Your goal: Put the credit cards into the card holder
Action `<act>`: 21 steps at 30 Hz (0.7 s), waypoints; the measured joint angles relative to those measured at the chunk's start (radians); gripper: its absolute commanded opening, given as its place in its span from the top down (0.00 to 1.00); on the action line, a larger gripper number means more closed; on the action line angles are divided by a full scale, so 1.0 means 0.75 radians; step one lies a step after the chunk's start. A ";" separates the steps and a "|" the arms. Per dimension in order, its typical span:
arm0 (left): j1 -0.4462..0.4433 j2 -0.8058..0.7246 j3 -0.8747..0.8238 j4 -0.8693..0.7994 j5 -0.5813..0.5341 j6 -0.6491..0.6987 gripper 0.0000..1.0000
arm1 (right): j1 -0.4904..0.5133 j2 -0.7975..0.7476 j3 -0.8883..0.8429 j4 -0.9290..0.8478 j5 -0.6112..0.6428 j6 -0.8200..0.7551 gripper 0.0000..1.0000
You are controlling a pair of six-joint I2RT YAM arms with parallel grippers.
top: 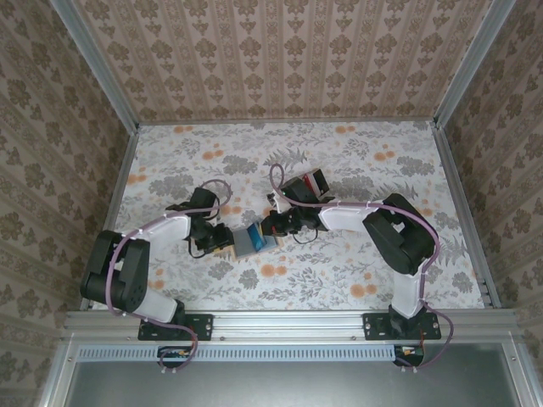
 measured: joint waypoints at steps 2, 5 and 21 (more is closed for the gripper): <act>0.002 0.004 0.000 0.001 0.000 0.001 0.66 | 0.001 0.007 0.000 0.014 -0.012 0.005 0.97; 0.009 0.007 0.000 0.001 0.005 0.001 0.66 | 0.006 0.027 0.000 0.020 -0.021 0.009 0.97; 0.010 0.015 0.000 0.000 0.000 0.001 0.69 | -0.055 -0.048 -0.117 0.085 -0.040 0.043 0.98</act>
